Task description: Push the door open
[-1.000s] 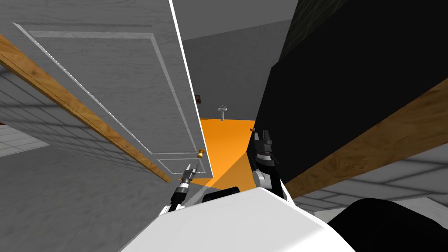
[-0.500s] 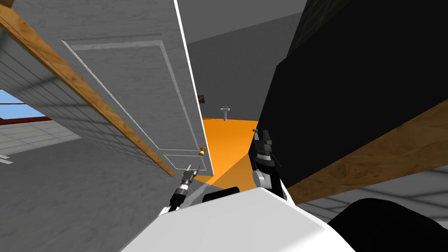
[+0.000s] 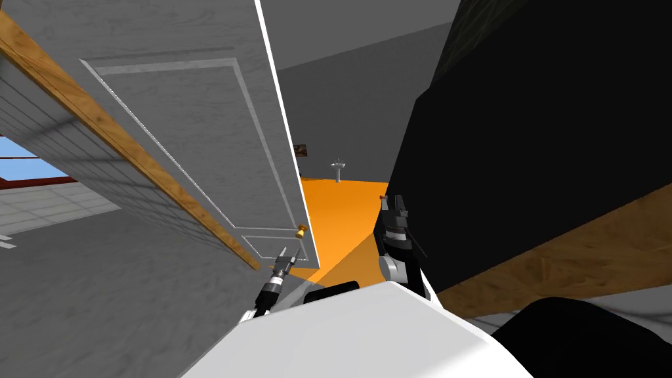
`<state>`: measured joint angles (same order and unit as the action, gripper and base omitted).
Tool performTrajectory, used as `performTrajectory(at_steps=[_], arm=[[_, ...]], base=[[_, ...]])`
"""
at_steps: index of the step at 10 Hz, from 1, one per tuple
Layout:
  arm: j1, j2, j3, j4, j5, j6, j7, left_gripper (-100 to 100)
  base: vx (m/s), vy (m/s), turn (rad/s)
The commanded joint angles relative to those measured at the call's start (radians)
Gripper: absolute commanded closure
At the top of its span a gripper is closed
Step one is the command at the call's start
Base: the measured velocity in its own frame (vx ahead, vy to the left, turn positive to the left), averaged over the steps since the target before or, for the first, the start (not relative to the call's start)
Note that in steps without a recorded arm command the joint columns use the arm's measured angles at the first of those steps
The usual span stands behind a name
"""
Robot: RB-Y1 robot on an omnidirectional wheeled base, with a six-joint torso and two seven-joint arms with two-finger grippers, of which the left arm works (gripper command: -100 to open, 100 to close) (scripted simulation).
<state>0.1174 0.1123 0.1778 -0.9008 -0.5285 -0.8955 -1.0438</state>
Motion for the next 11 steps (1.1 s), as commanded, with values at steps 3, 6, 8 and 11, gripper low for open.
performTrajectory(at_steps=[3, 6, 8, 11], arm=[[-0.009, -0.011, 0.007, 0.010, 0.004, 0.004, -0.016, -100], [-0.011, -0.014, 0.008, 0.011, 0.005, 0.005, -0.020, -100], [-0.011, -0.014, 0.008, 0.011, 0.005, 0.005, -0.020, 100], [-0.011, -0.014, 0.008, 0.011, 0.005, 0.005, -0.020, 100]], base=[[0.210, -0.028, -0.028], [0.166, -0.013, -0.016], [-0.023, -0.001, -0.009], [-0.016, 0.003, 0.002]])
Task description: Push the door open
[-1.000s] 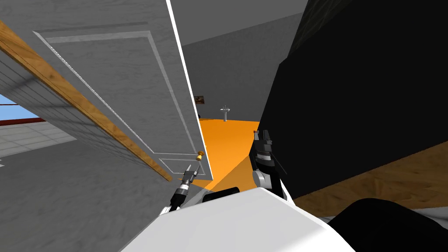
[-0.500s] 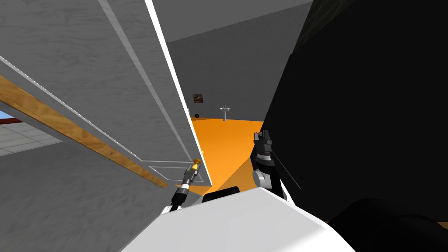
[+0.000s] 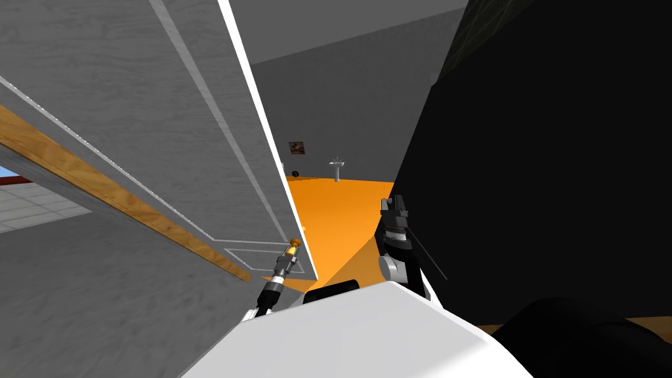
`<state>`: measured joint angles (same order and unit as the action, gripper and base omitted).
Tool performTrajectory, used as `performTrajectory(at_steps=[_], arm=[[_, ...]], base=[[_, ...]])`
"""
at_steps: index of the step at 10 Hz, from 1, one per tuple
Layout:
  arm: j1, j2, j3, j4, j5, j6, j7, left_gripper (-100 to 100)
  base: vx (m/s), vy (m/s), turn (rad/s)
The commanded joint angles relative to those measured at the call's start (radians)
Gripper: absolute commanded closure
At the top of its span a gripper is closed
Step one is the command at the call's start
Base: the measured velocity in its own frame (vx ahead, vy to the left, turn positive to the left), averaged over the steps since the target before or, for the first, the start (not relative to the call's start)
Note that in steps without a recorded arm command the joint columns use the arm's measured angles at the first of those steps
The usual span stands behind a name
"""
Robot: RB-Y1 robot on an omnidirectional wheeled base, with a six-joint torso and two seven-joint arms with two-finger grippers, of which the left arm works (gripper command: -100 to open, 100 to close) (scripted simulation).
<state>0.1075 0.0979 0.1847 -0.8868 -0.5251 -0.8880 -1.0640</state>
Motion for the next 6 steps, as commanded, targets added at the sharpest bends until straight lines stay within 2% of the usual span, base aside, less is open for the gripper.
performTrajectory(at_steps=[1, 3, 6], arm=[[-0.001, 0.000, 0.001, -0.003, 0.001, -0.002, 0.000, 100], [-0.004, 0.001, -0.002, 0.005, 0.015, -0.001, 0.041, 100], [-0.014, 0.002, -0.007, 0.015, 0.051, -0.002, 0.133, 100]], base=[[0.000, 0.000, 0.000], [0.014, 0.000, -0.006], [0.029, -0.003, -0.014]])
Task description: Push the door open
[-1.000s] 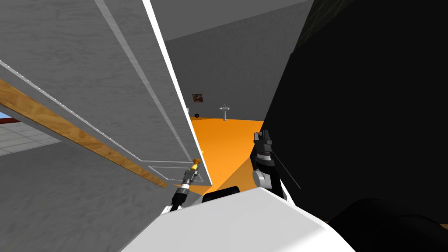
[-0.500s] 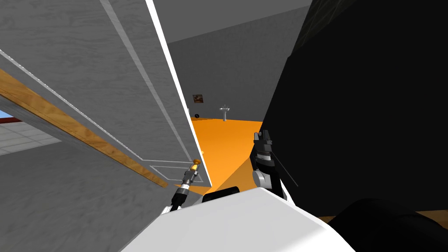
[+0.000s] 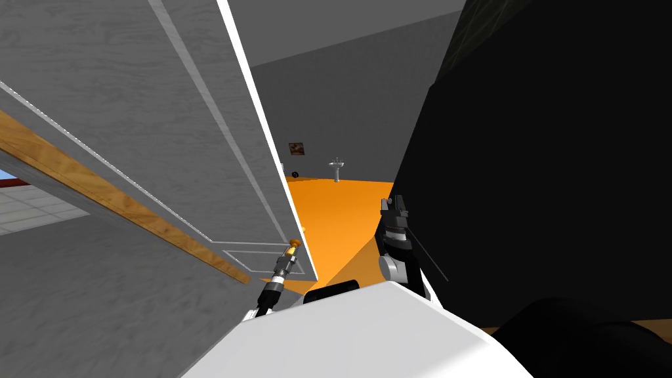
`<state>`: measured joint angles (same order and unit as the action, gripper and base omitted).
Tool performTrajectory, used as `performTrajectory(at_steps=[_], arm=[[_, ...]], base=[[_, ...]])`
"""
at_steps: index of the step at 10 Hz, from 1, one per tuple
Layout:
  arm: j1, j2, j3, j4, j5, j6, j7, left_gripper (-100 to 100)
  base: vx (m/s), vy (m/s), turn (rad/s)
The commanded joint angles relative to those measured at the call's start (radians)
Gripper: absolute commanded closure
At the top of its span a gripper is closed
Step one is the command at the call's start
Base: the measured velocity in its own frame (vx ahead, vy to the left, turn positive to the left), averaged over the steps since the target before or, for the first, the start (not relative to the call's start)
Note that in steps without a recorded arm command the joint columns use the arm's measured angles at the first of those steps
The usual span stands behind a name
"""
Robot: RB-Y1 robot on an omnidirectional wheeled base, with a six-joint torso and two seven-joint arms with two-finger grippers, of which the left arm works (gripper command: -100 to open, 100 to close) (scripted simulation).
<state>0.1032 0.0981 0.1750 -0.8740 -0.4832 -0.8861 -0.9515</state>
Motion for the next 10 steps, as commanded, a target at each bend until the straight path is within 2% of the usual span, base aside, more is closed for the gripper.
performTrajectory(at_steps=[1, 2, 3, 5, 6, 8, 9, 10], arm=[[-0.012, 0.002, 0.001, 0.005, 0.020, -0.004, 0.047, 100], [-0.016, 0.002, -0.001, 0.009, 0.035, -0.005, 0.078, 100], [-0.016, 0.002, -0.001, 0.009, 0.035, -0.005, 0.081, 100], [-0.024, 0.002, -0.005, 0.017, 0.064, -0.006, 0.142, 100], [-0.024, 0.002, -0.005, 0.017, 0.064, -0.006, 0.149, 100], [-0.034, 0.003, -0.010, 0.027, 0.098, -0.007, 0.208, 100], [-0.034, 0.003, -0.010, 0.027, 0.098, -0.007, 0.223, 100], [-0.039, 0.002, -0.012, 0.032, 0.116, -0.008, 0.260, 100]], base=[[0.038, -0.002, -0.014], [0.046, 0.001, -0.019], [0.031, -0.005, -0.008], [0.027, -0.004, -0.012], [0.020, 0.001, -0.009], [0.034, 0.002, -0.014], [0.032, -0.003, -0.016], [0.025, -0.002, -0.008]])
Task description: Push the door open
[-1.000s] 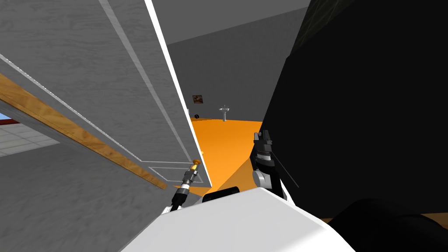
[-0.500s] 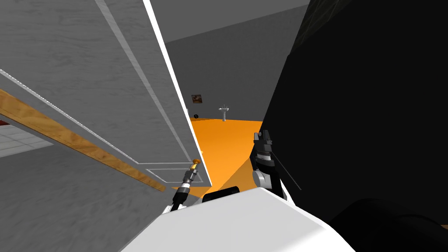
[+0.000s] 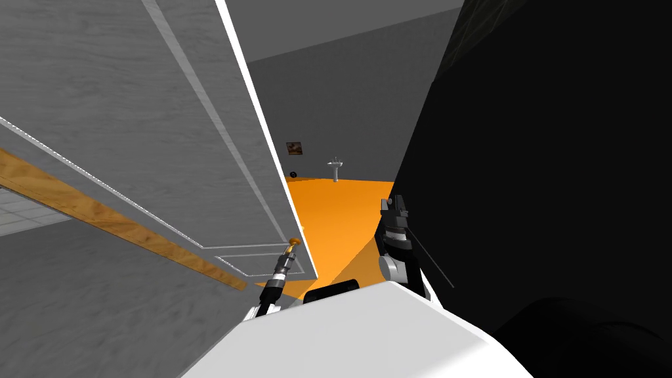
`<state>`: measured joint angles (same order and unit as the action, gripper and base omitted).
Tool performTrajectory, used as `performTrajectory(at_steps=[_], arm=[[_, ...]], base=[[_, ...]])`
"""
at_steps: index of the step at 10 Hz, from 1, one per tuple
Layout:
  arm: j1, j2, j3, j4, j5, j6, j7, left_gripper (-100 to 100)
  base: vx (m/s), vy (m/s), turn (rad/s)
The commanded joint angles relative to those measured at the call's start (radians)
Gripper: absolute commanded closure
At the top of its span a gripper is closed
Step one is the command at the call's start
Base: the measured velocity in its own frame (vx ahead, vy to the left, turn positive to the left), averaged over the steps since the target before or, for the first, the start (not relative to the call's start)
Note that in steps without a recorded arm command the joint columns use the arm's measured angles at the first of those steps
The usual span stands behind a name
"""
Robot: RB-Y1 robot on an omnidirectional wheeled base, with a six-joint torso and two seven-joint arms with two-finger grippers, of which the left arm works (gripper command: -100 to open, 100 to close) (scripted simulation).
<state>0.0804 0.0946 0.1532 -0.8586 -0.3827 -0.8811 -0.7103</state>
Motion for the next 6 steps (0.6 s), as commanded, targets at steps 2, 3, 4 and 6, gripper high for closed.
performTrajectory(at_steps=[2, 3, 4, 6], arm=[[-0.021, 0.006, 0.007, 0.022, 0.034, -0.014, 0.060, 100], [-0.026, 0.006, 0.004, 0.027, 0.053, -0.015, 0.099, 100], [-0.026, 0.006, 0.004, 0.027, 0.053, -0.015, 0.099, 100], [-0.032, 0.005, 0.001, 0.033, 0.074, -0.015, 0.140, 100]], base=[[0.038, 0.004, -0.018], [0.048, -0.009, -0.005], [0.035, 0.000, 0.001], [0.029, 0.004, -0.015]])
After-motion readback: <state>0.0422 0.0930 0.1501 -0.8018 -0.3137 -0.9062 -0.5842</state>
